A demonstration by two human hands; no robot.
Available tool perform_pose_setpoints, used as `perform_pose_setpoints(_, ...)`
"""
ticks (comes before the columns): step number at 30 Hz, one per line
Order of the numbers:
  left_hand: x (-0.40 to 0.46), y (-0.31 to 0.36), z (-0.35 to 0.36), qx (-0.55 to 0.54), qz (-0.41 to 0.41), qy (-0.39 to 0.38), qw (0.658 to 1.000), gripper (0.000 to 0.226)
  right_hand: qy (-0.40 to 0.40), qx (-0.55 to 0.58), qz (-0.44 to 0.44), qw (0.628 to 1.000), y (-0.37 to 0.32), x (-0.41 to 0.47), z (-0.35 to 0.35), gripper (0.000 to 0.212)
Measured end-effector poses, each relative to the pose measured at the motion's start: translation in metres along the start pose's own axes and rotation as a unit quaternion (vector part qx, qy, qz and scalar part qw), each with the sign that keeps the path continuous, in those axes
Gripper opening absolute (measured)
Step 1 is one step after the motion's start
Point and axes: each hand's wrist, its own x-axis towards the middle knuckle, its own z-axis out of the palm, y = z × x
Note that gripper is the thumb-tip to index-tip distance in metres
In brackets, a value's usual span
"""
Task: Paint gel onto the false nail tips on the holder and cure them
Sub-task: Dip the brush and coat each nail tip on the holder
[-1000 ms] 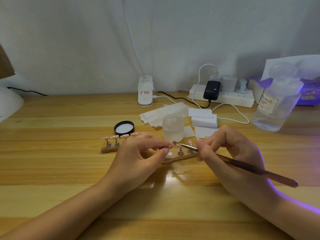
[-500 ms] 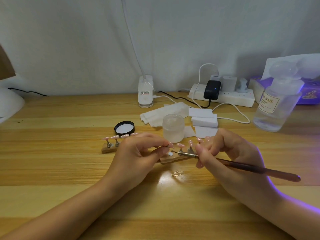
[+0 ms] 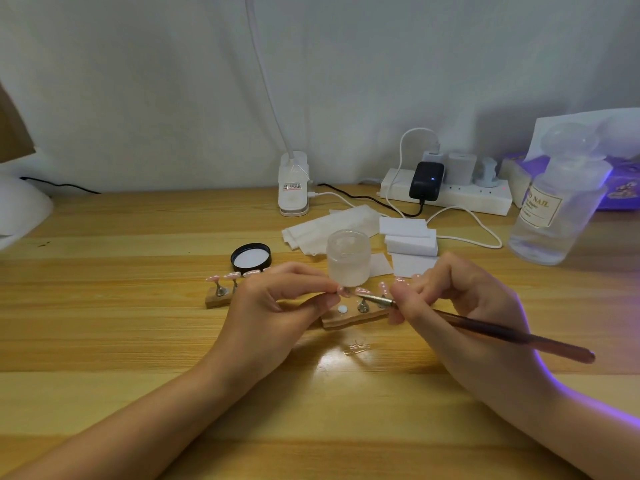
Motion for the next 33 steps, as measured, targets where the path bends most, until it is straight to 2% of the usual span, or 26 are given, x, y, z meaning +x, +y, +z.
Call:
perform_pose_setpoints(7, 0.0000, -0.0004, -0.0004, 0.015, -0.018, 0.015, 1.000, 0.014, 0.013, -0.018, -0.027, 0.999, -0.0006, -0.0004, 0.0002, 0.021)
perform_pose_setpoints(10, -0.0004, -0.0006, 0.0003, 0.005, -0.019, 0.014, 1.000, 0.012, -0.001, -0.036, -0.022, 0.999, 0.0005, -0.0013, 0.0012, 0.025)
perform_pose_setpoints(15, -0.0009, 0.0020, 0.0018, -0.011, -0.019, 0.022, 1.000, 0.012, 0.022, -0.042, -0.013, 0.999, 0.0002, -0.0006, -0.0020, 0.027)
perform_pose_setpoints(19, -0.0003, 0.0029, 0.0020, -0.012, -0.025, 0.022, 0.999, 0.013, -0.005, -0.048, -0.042, 0.998, -0.0010, -0.0029, 0.0030, 0.027)
perform_pose_setpoints(23, -0.0004, 0.0042, 0.0019, -0.007, -0.025, 0.020, 0.999, 0.013, 0.020, -0.054, -0.015, 0.998, 0.0009, -0.0012, -0.0010, 0.028)
perform_pose_setpoints(28, -0.0005, 0.0032, 0.0015, -0.010, -0.025, 0.019, 0.999, 0.013, 0.001, -0.062, -0.064, 0.996, 0.0005, -0.0019, 0.0019, 0.028)
perform_pose_setpoints(33, -0.0004, 0.0031, 0.0020, 0.003, -0.017, 0.020, 1.000, 0.012, 0.020, -0.057, -0.027, 0.998, 0.0011, 0.0006, 0.0002, 0.026)
